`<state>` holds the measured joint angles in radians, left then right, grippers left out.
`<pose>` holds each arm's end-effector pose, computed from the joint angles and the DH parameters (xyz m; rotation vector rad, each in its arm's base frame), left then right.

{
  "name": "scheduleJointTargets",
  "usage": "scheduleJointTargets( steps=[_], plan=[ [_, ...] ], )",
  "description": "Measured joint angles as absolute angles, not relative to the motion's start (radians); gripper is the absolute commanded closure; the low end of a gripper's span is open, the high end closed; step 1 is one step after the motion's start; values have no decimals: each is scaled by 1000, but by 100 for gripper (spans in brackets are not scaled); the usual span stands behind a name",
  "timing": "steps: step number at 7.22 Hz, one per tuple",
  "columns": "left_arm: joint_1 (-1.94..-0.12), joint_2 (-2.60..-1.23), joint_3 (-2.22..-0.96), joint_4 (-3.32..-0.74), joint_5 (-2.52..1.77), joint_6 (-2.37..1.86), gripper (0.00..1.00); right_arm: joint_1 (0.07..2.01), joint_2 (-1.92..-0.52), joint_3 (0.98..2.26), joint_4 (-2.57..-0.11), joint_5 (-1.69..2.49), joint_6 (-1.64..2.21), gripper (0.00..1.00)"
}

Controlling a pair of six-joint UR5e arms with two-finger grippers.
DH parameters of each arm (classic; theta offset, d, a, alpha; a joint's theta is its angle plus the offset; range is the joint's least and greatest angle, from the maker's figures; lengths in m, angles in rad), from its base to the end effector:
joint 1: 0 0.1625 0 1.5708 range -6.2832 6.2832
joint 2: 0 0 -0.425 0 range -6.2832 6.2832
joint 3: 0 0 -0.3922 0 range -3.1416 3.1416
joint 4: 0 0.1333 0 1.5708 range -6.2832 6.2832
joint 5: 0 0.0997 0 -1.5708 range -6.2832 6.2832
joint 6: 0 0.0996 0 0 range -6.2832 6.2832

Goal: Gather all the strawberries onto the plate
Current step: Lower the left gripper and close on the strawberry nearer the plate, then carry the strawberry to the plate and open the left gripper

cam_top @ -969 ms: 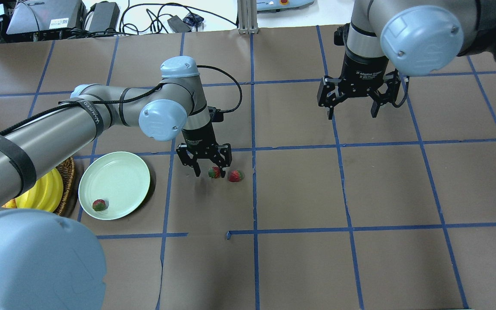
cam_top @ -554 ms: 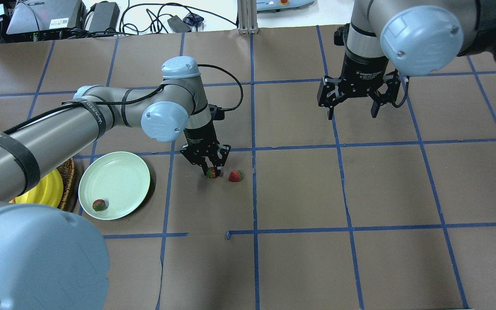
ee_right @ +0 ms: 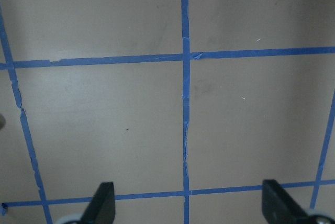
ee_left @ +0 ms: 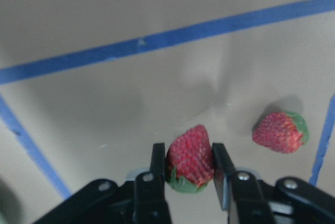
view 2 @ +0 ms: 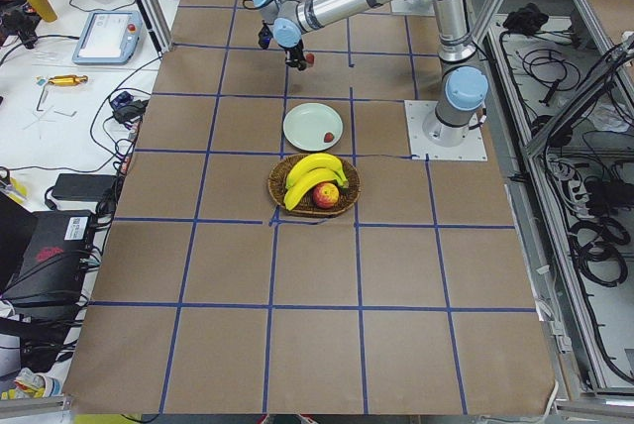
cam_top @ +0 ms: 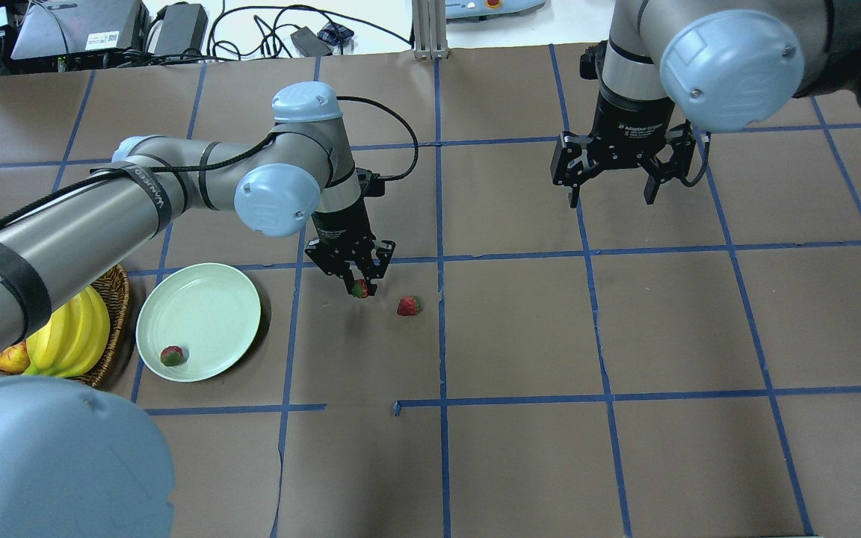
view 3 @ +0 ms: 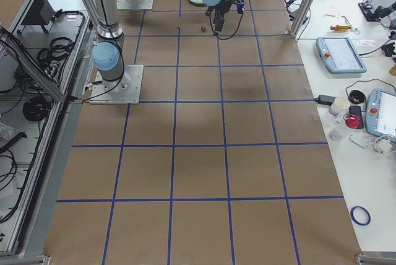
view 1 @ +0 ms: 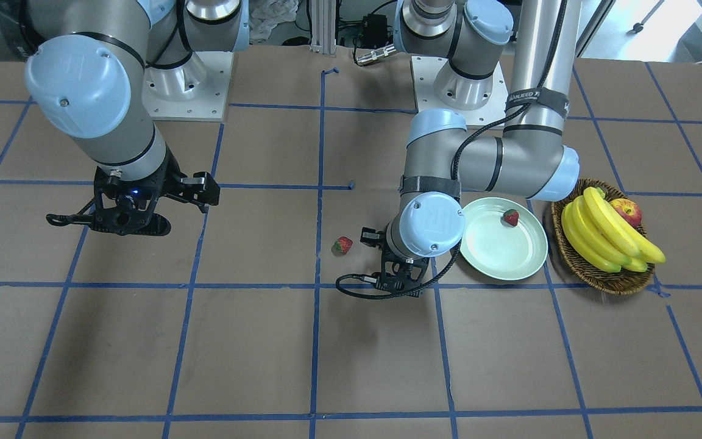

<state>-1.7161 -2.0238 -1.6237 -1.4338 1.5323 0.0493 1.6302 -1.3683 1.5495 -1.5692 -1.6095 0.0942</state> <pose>-0.2206 -0.5601 0.2258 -0.2871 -3.0546 -0.5746 0.1619 -0.5425 0.3921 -0.0481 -3.0764 -0.2766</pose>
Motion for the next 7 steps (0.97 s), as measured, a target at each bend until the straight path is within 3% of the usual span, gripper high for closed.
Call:
scheduleJointTargets(
  steps=[4, 5, 6, 7],
  plan=[
    [-1488, -1975, -1667, -1589, 1829, 329, 100, 1629, -1368, 1549, -1572, -1611, 87, 0],
    [-1441, -1979, -1708, -1589, 1864, 379, 92, 1629, -1368, 1549, -1572, -1611, 86, 0],
    [-1414, -1988, -1744, -1581, 1882, 397, 41, 1629, -1368, 1548, -1572, -1614, 86, 0],
    [-1404, -1996, -1762, -1566, 1885, 397, 8, 1629, -1369, 1548, -1571, -1623, 86, 0]
  ],
)
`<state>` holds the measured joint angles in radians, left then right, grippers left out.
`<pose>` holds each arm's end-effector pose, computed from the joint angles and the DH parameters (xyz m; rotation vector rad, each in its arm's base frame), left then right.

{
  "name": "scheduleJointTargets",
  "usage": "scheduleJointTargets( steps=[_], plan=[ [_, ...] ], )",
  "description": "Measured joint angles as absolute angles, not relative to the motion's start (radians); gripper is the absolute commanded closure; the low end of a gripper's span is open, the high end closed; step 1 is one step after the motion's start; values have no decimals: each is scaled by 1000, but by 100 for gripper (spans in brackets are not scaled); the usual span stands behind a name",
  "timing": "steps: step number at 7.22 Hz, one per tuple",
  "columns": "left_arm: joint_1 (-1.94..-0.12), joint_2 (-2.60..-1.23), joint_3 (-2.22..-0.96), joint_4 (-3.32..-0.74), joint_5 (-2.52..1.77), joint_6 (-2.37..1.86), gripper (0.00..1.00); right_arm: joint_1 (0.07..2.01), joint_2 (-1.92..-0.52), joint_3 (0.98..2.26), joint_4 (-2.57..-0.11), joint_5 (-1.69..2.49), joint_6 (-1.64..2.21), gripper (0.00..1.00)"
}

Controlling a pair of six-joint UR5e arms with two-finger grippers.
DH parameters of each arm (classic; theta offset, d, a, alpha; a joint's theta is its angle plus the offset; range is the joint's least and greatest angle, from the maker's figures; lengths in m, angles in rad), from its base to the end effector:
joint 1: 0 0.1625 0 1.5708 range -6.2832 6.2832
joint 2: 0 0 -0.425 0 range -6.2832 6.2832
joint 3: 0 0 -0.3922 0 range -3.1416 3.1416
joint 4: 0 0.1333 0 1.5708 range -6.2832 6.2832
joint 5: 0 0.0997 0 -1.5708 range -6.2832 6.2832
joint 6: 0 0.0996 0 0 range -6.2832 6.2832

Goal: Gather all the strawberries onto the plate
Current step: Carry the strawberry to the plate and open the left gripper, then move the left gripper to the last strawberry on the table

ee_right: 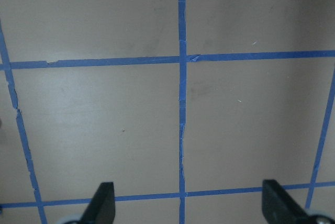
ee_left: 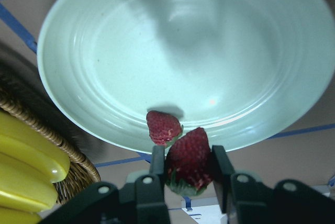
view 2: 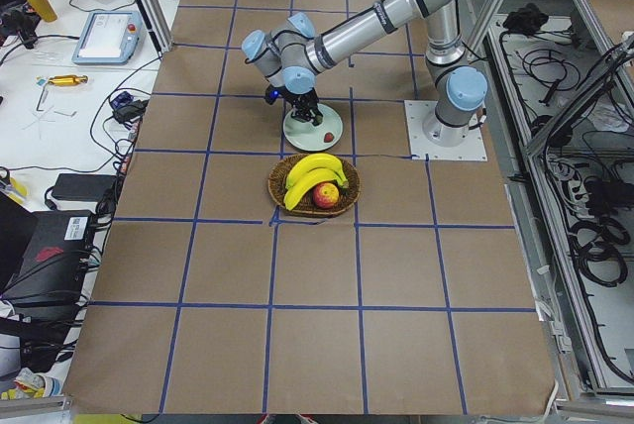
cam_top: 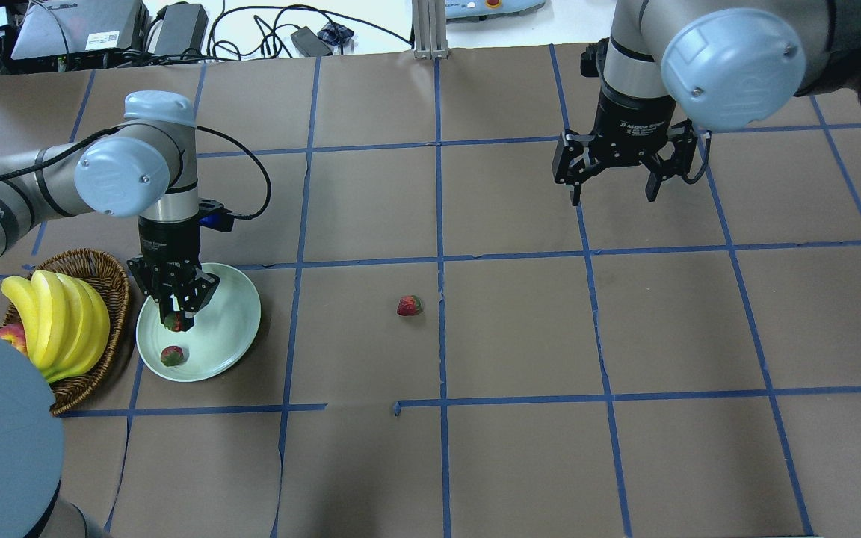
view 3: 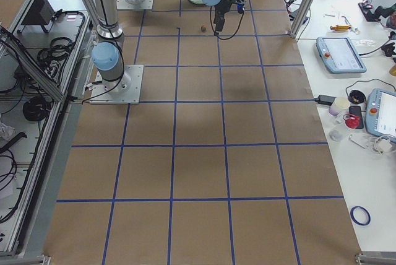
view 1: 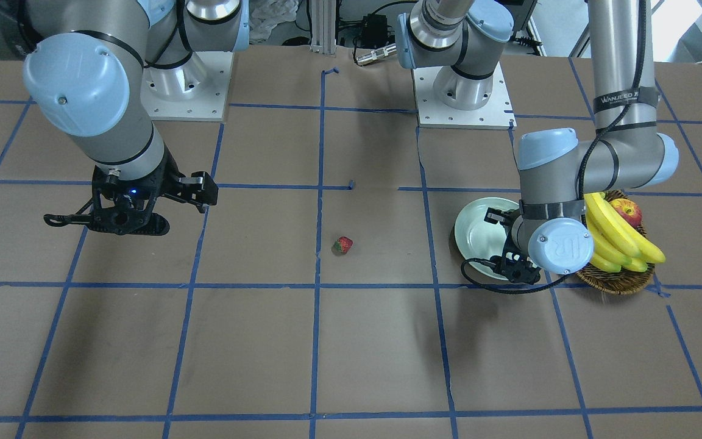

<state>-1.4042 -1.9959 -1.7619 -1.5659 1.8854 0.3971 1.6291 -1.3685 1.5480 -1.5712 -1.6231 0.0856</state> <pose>-0.0144 -0.5324 0.1882 0.4694 2.8143 0.9894 0.1600 -0.5433 0.3932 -0.0346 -3.0648 -0.2687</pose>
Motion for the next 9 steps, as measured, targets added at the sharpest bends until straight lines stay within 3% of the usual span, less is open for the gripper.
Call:
scheduleJointTargets(
  steps=[1, 4, 9],
  plan=[
    [-1402, -2000, -1766, -1550, 1885, 395, 0, 1629, -1369, 1545, -1568, -1632, 86, 0],
    [-1424, -1978, -1718, -1520, 1802, 348, 0, 1629, -1370, 1540, -1567, -1640, 86, 0],
    [-1639, -1985, -1656, -1446, 1444, -85, 0, 1629, -1369, 1550, -1570, -1638, 94, 0]
  ],
)
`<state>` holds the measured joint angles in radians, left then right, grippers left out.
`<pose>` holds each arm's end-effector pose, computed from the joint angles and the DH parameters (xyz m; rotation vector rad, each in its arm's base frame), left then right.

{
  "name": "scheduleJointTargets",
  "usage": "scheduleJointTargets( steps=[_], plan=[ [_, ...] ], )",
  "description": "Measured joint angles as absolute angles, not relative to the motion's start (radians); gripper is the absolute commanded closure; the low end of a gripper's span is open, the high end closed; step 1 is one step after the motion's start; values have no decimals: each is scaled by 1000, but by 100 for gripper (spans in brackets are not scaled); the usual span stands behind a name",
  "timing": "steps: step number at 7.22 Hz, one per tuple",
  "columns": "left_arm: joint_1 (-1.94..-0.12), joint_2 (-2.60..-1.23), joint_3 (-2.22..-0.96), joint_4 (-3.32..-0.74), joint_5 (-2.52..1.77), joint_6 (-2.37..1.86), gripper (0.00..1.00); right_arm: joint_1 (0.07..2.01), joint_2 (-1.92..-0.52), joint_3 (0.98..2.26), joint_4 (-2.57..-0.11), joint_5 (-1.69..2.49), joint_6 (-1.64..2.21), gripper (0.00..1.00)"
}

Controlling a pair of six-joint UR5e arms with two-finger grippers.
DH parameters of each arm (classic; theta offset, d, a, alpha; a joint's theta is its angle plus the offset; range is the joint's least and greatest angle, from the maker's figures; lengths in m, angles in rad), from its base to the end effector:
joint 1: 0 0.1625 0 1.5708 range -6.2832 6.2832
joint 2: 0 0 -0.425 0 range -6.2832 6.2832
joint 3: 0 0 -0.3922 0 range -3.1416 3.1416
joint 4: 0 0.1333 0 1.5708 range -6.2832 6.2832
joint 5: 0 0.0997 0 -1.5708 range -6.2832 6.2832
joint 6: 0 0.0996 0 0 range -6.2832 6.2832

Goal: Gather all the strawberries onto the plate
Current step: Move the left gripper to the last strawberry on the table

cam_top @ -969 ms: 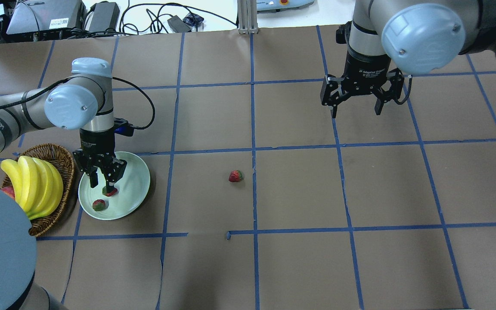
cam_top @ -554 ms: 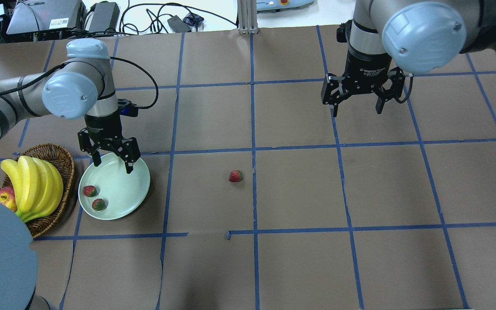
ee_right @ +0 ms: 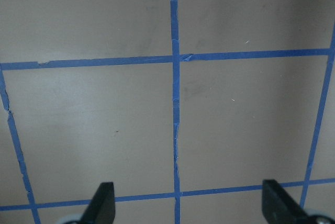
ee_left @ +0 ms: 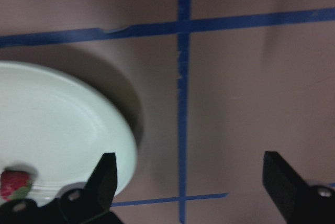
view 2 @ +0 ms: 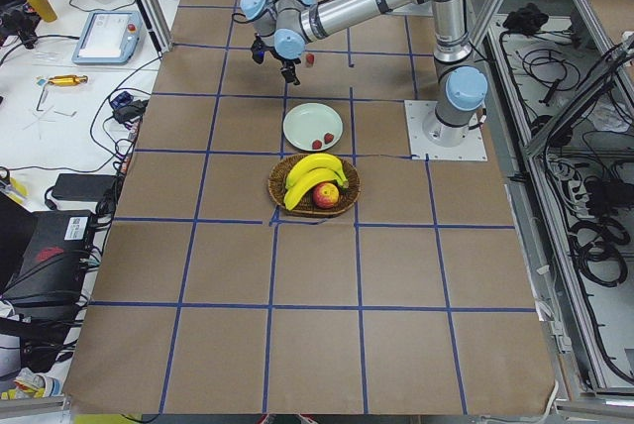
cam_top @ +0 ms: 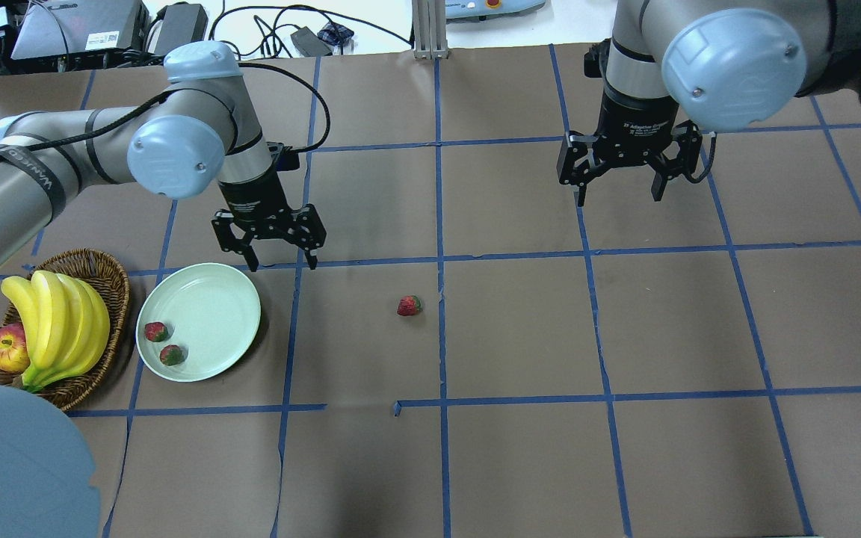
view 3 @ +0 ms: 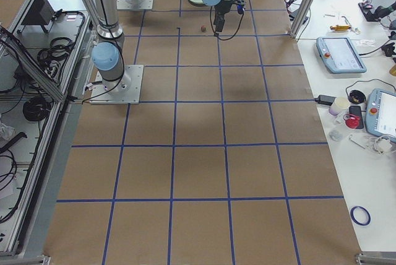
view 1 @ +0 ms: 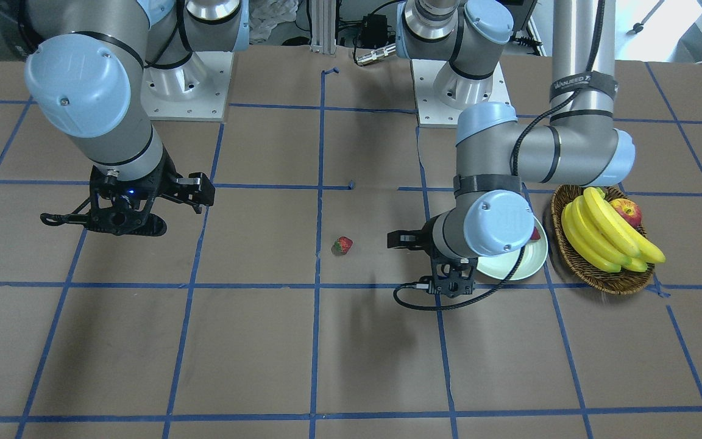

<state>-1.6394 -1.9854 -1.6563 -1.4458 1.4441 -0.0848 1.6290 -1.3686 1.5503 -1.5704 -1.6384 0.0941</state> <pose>-0.1847 -0.5606 0.2350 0.0602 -2.9897 -0.5803 0.1584 -0.5429 0.3922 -0.0453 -3.0484 -0.2697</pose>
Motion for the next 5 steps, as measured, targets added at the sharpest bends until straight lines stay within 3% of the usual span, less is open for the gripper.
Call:
scheduleJointTargets(
  steps=[4, 5],
  plan=[
    [-1754, -2049, -1660, -1401, 1270, -219, 1, 1629, -1368, 1551, -1565, -1638, 92, 0],
    [-1759, -2073, -1661, -1384, 1258, -221, 6, 1629, -1368, 1551, -1563, -1638, 90, 0]
  ],
)
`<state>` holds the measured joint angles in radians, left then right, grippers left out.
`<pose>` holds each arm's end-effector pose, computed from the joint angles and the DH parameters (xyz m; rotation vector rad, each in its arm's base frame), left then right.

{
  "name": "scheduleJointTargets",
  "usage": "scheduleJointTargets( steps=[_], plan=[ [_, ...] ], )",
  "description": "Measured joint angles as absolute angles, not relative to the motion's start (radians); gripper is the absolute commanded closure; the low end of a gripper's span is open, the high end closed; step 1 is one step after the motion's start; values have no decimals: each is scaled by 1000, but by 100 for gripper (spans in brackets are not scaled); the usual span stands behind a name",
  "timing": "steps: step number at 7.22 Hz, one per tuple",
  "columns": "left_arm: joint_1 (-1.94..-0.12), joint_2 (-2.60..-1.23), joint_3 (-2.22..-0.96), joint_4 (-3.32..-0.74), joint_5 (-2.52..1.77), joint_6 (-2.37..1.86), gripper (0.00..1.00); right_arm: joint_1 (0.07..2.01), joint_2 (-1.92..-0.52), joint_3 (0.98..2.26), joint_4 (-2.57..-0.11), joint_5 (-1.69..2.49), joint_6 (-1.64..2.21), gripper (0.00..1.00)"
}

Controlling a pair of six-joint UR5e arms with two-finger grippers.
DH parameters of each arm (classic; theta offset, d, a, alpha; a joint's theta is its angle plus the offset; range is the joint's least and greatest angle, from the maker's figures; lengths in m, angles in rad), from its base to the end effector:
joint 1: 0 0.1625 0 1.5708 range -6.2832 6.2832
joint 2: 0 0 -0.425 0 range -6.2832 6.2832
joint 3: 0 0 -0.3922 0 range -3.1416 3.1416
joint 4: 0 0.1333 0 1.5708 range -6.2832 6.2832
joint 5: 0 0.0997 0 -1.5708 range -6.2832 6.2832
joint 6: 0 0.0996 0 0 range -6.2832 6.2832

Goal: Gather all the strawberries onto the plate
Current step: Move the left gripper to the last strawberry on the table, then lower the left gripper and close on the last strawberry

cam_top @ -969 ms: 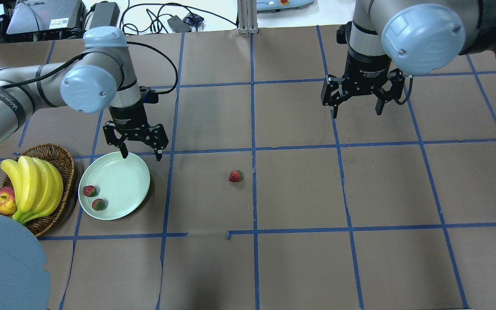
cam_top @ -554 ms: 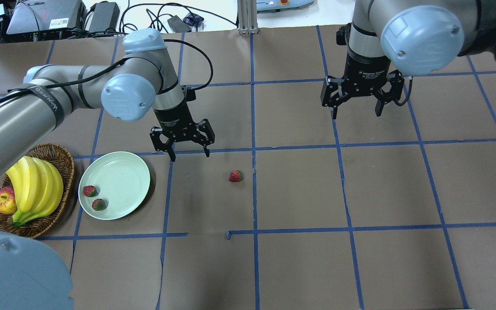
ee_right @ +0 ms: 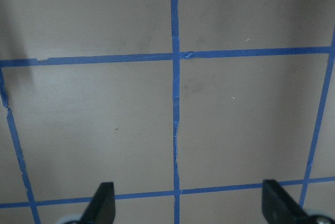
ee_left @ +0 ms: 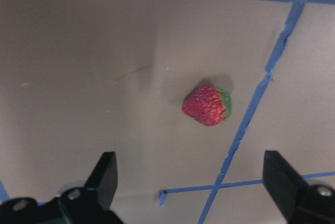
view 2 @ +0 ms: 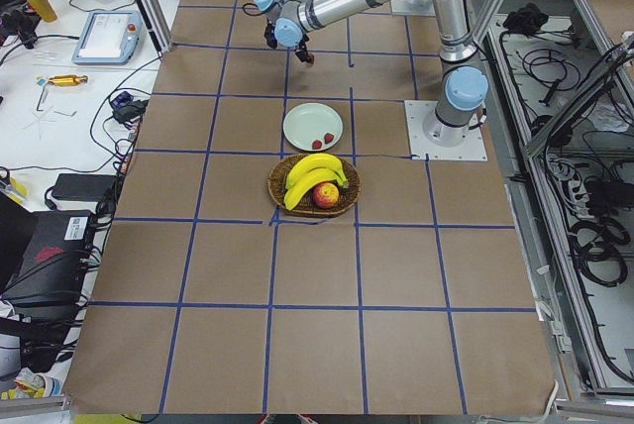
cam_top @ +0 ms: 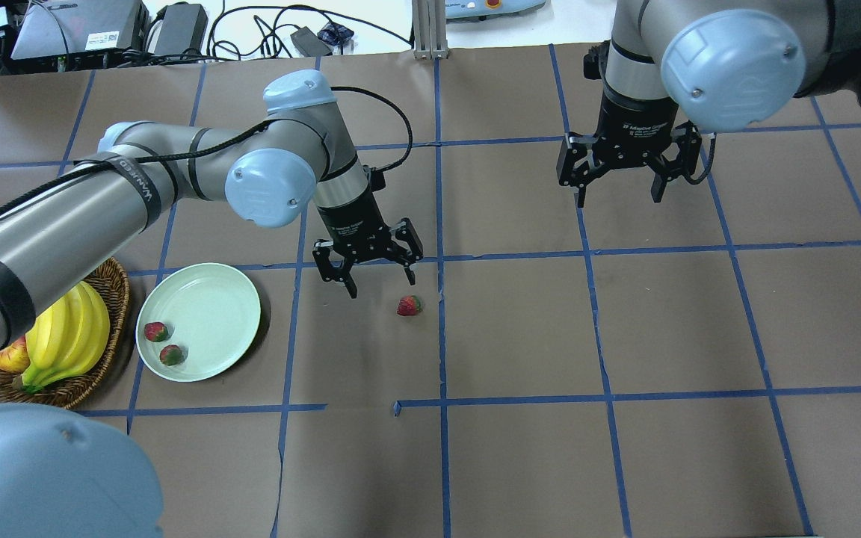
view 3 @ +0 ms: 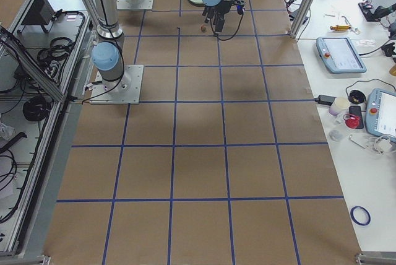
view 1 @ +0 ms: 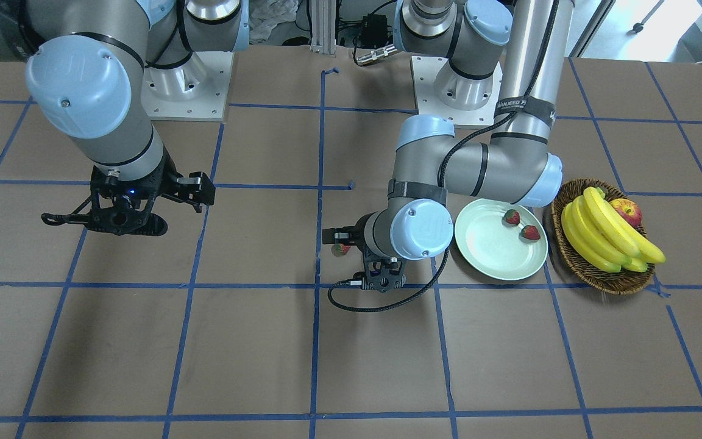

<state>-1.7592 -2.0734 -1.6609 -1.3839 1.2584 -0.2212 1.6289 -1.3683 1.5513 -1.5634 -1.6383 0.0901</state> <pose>-0.2704 -0.5432 0.1894 0.1389 -2.8439 -0.6644 0.1583 -0.5419 0.3910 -0.0389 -3.0472 -0.2826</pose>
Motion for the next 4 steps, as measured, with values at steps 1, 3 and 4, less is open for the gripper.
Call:
scheduleJointTargets(
  steps=[1, 3, 4],
  plan=[
    [-1764, -2097, -1661, -1373, 1254, -222, 14, 1629, -1368, 1552, -1562, -1638, 89, 0],
    [-1779, -2123, -1661, -1356, 1254, -220, 58, 1629, -1368, 1555, -1564, -1638, 89, 0],
    [-1785, -2130, -1661, -1353, 1254, -216, 99, 1629, -1368, 1557, -1565, -1638, 90, 0]
  ],
)
